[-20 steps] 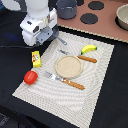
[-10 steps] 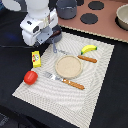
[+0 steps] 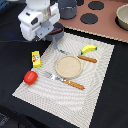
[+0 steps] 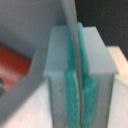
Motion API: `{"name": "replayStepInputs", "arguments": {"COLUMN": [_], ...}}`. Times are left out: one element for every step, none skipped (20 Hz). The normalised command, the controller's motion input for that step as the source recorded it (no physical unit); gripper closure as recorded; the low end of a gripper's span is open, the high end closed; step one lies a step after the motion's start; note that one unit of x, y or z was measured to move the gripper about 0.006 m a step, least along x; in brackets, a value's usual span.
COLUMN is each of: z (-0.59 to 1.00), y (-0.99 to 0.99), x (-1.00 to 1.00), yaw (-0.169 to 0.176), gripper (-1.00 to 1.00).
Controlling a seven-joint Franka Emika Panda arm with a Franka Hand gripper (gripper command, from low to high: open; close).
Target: Interact with the objects in diverse but meaningful ways.
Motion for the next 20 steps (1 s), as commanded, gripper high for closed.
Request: {"name": "replayStepInputs", "arguments": {"z": [0.67,0.67,0.65,0.63,0.6,0.58,0.56,0.55,0.53,0.51,0.47,0.46,0.43,0.43,0.41,0.42,0.41,0.4,0.38,0.38], "y": [0.17,0.17,0.16,0.17,0.16,0.16,0.15,0.15,0.14,0.14,0.14,0.15,0.14,0.14,0.14,0.13,0.15,0.21,0.26,0.3], "x": [0.74,0.81,0.86,0.9,0.91,0.92,0.93,0.94,0.94,0.94,0.94,0.94,0.93,0.93,0.92,0.9,0.89,0.91,0.92,0.93], "yaw": [-0.074,-0.074,-0.07,-0.062,-0.061,-0.061,-0.061,-0.06,-0.062,-0.063,-0.065,-0.068,-0.073,-0.074,-0.076,-0.084,-0.086,-0.077,-0.071,-0.066], "gripper": [1.0,1.0,1.0,1.0,1.0,1.0,1.0,1.0,1.0,1.0,1.0,1.0,1.0,1.0,1.0,1.0,1.0,1.0,1.0,1.0]}}
